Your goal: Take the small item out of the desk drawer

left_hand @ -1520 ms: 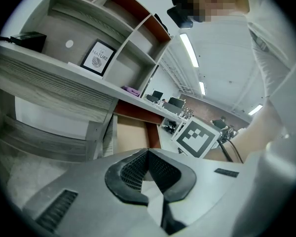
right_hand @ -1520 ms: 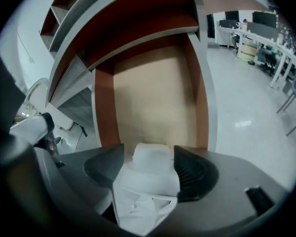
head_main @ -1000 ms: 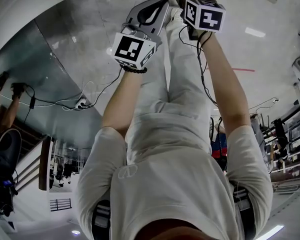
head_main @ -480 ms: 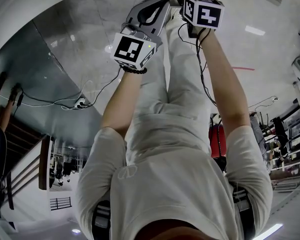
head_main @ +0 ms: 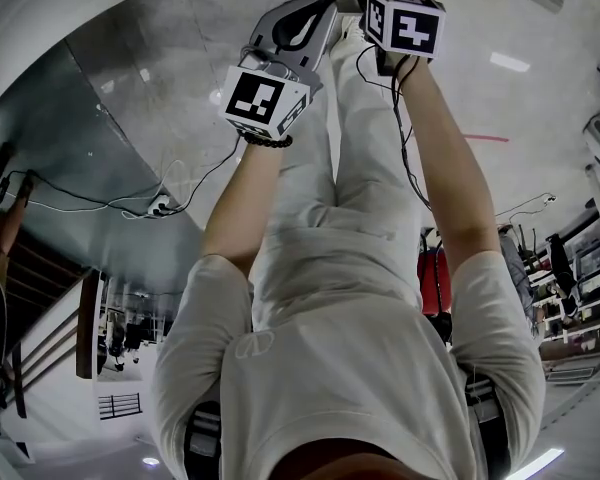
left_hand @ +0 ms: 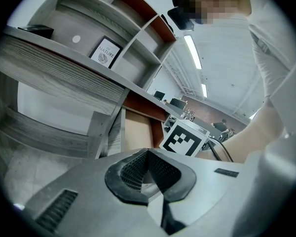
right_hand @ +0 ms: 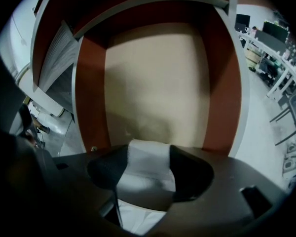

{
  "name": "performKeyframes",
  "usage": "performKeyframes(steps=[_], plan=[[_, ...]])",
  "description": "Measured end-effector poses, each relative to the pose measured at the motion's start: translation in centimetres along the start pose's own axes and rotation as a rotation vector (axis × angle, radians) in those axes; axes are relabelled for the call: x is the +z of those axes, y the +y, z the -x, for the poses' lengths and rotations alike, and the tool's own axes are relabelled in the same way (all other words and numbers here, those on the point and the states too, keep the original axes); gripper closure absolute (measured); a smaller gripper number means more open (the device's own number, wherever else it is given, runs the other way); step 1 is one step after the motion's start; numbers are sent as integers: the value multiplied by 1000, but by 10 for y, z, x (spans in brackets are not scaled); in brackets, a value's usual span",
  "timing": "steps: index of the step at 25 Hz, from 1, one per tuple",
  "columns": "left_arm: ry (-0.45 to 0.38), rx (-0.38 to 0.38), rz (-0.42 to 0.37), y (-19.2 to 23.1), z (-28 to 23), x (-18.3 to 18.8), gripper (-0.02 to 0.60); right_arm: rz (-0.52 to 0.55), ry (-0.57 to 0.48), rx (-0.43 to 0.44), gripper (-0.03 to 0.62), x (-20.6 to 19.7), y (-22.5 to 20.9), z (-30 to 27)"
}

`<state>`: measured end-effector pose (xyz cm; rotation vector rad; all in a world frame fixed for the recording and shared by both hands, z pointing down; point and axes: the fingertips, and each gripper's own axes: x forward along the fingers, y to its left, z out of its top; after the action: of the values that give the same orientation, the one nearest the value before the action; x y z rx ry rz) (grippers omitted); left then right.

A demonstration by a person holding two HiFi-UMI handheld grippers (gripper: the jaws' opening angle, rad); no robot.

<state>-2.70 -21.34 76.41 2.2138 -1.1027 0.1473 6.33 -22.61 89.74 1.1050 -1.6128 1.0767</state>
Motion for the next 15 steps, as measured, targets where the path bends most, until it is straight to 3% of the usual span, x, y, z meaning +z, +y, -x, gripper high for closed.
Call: performKeyframes(steps=[15], plan=[[-3, 10, -6, -7, 1, 5, 583, -59, -106, 27, 335, 6, -7, 19]])
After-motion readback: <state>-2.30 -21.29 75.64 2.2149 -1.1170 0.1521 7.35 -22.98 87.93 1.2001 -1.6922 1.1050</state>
